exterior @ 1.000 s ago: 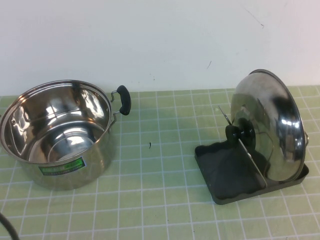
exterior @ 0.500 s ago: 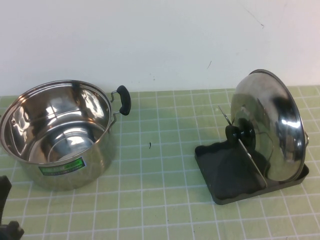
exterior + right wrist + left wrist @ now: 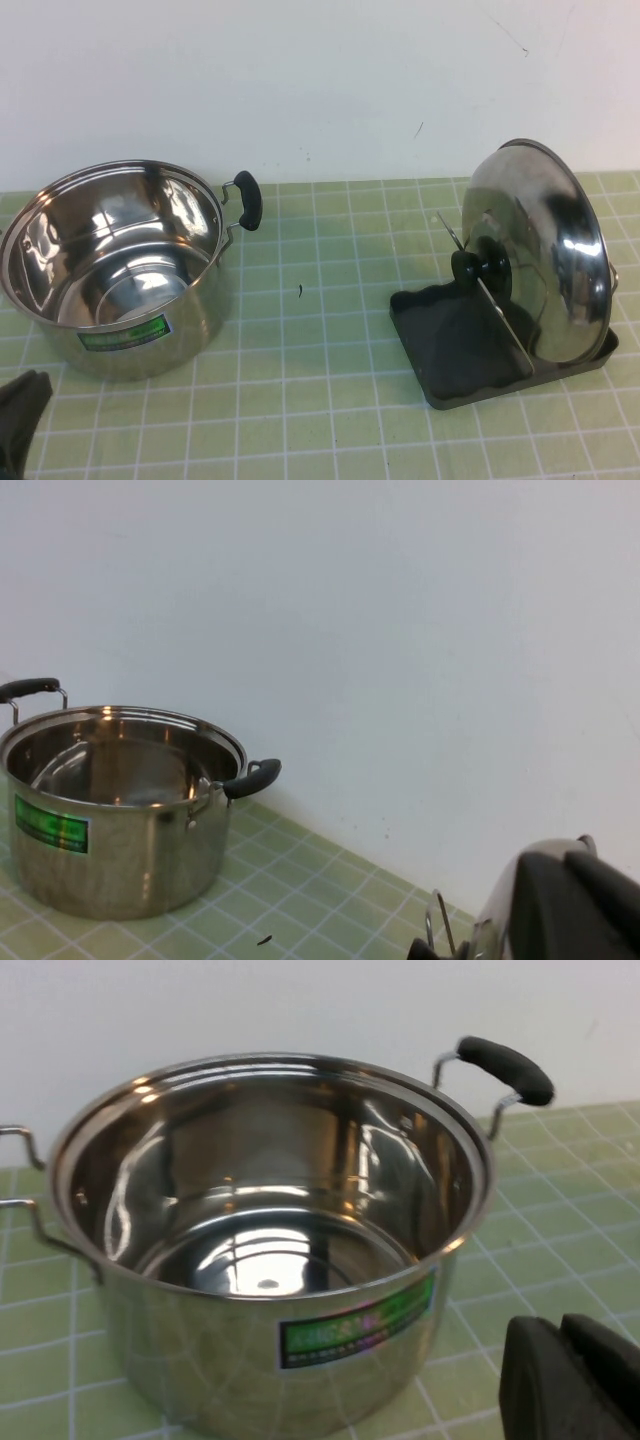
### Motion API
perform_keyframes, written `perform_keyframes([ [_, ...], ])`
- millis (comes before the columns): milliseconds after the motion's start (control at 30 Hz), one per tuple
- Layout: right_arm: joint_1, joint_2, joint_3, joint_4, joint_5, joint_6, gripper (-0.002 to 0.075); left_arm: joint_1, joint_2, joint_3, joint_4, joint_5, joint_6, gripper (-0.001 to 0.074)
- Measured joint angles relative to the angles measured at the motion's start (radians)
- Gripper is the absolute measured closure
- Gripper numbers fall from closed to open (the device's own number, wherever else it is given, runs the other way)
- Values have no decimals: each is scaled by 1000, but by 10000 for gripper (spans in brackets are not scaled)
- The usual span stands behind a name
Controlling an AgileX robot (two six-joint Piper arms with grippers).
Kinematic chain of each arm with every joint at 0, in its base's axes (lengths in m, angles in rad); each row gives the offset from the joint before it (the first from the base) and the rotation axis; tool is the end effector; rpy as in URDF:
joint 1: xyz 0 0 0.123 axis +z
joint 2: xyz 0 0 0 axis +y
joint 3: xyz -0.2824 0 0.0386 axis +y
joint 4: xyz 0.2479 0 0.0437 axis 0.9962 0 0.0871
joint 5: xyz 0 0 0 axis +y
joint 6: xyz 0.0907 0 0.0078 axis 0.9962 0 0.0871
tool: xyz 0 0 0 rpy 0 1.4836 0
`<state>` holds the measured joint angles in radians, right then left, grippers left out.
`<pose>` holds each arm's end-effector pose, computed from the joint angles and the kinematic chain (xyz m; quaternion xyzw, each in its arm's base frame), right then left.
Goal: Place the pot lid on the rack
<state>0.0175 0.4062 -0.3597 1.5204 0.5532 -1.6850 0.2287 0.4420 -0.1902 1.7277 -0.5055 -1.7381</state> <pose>0.0821 0.0493 0.3029 -0.2574 0.6555 0.1381 0.6964 0.0972 -0.0220 0.2394 0.0675 0.7775 -0.1223 0.6132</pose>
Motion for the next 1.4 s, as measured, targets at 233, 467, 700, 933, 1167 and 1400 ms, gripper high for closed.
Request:
perform_keyframes([
  [233,-1,-45,0,-111,-6,0,727,0,0,0,41,-63,4,735],
  [467,-5,-189,62,-1010,-95,787,727,0,0,0,44,-63,4,735],
  [700,-9,-323,174,-1747,-89,1590,727,0,0,0,44,-67,4,735],
  [933,-9,-416,306,-1789,-124,1685,727,0,0,0,44,-70,2,735],
  [1167,-12,-420,376,-1687,-180,1694,727,0,0,0,44,-70,1,735],
  [1400,-87,-420,379,-1662,-196,1654,727,0,-2,0,44,-70,1,735],
])
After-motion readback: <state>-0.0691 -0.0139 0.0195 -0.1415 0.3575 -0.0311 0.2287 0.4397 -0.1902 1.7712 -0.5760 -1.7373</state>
